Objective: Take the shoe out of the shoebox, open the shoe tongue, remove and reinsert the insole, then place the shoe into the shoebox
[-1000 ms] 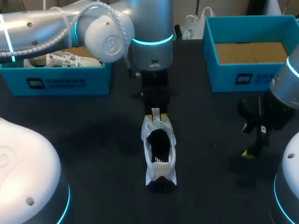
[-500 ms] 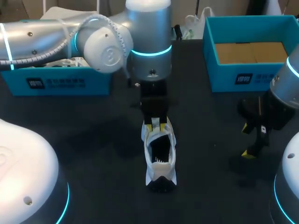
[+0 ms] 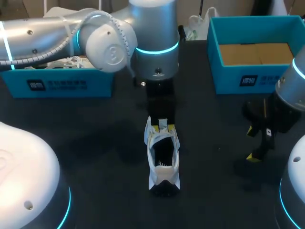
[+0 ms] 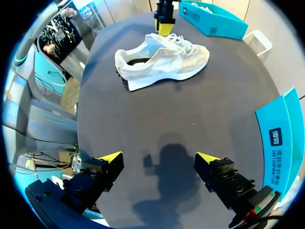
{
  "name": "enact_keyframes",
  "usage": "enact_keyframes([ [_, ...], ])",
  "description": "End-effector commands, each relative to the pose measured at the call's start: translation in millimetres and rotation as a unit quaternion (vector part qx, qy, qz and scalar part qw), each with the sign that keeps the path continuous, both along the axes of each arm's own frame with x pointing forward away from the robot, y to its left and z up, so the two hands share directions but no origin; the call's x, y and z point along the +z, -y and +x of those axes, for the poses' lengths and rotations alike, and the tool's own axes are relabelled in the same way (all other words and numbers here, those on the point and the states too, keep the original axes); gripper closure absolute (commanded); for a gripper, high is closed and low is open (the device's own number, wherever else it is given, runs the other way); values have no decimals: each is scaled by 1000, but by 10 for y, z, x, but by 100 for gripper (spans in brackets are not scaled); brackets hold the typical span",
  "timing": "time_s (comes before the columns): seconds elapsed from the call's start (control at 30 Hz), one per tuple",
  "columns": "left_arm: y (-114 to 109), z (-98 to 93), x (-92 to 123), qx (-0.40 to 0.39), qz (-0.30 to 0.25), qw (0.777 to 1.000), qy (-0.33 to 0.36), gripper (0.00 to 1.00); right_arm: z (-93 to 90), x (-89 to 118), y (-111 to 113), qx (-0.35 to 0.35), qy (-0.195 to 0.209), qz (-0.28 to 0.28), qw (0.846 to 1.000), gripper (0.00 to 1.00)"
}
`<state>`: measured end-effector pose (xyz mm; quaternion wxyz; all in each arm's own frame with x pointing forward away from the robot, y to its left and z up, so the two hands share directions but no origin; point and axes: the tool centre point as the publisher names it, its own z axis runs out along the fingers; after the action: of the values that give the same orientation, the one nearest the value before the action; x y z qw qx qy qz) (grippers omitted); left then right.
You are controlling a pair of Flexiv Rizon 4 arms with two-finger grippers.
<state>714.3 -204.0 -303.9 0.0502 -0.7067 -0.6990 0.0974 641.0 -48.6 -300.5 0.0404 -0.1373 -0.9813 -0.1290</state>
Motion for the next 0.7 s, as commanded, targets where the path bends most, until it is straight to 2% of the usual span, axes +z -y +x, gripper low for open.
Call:
enact_keyframes([
  [0.03, 49, -61, -147, -5, 7, 1000, -13, 70, -13, -3, -2, -1, 1, -1, 1000, 0],
  [0.3, -39, -320, -290, -25, 17, 999, -36, 70, -13, -3, -2, -1, 1, -1, 1000, 0],
  [0.37, -46, -312, -299, -25, 18, 999, -37, 70, -13, -3, -2, -1, 1, -1, 1000, 0],
  [0.57, -96, -172, -115, -5, -3, 1000, -18, 71, -13, -3, -2, -1, 1, -1, 1000, 0],
  [0.7, -104, -95, -170, 10, 4, 1000, -7, 71, -13, -3, -2, -1, 1, -1, 1000, 0],
])
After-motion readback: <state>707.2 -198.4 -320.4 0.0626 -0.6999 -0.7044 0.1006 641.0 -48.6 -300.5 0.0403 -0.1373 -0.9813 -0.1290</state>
